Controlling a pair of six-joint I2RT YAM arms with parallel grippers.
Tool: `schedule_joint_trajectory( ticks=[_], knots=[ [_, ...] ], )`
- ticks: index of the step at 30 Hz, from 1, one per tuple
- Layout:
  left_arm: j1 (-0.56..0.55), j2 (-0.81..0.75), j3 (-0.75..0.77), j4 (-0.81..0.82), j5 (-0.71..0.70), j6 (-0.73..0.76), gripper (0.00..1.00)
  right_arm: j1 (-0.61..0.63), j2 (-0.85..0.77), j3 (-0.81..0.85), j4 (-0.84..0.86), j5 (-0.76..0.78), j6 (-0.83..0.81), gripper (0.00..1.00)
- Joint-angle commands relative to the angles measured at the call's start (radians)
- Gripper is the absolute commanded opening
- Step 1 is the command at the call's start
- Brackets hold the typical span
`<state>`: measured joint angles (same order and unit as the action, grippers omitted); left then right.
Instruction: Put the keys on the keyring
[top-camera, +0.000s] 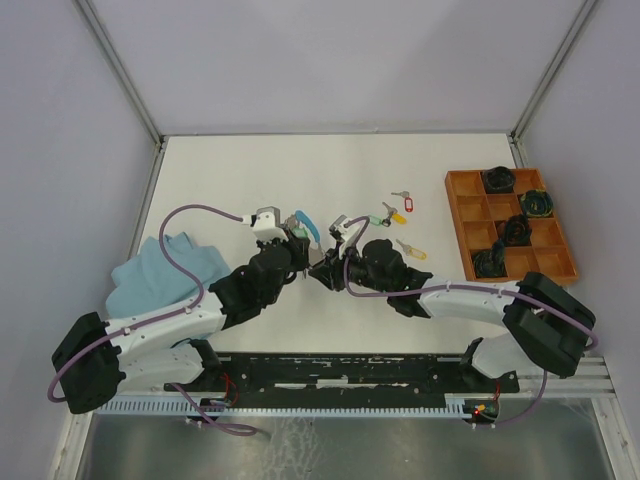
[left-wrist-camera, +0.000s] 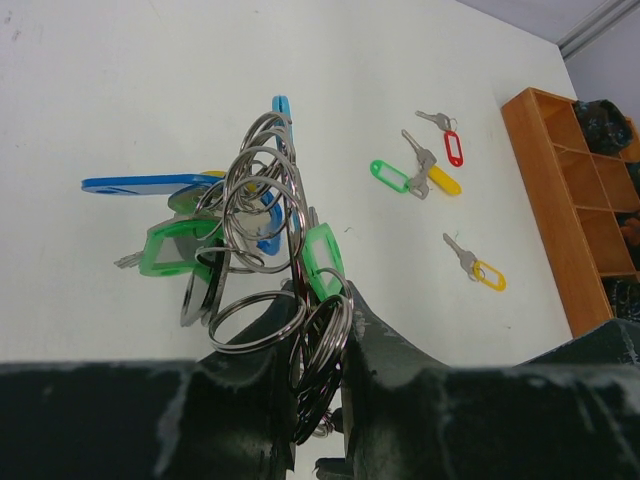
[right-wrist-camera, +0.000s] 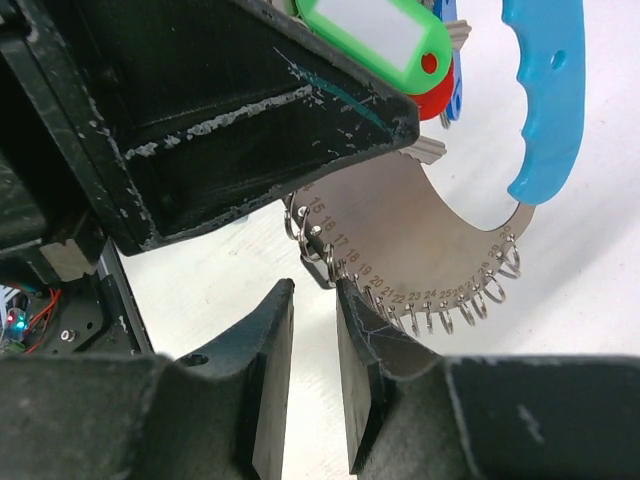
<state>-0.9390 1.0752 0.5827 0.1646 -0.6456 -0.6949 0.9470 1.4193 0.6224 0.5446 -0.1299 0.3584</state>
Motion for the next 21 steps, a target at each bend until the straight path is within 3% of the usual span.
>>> schedule_joint_trajectory(
  ticks=[1, 12, 18, 21],
  knots=[
    [0.000, -0.008, 0.058, 0.059, -0.005, -0.055, 0.03, 0.004, 0.006, 0.049, 0.011, 0.006, -0.022, 0.30],
    [-0.001, 0.010, 0.073, 0.030, 0.025, -0.107, 0.03, 0.003, 0.030, 0.061, 0.027, -0.007, -0.029, 0.24],
    [-0.001, 0.023, 0.079, 0.002, 0.005, -0.111, 0.03, 0.004, 0.004, 0.061, -0.010, -0.031, -0.036, 0.02],
    [-0.001, 0.025, 0.073, -0.009, -0.010, -0.110, 0.03, 0.003, -0.018, 0.053, -0.038, -0.032, -0.037, 0.01]
  ],
)
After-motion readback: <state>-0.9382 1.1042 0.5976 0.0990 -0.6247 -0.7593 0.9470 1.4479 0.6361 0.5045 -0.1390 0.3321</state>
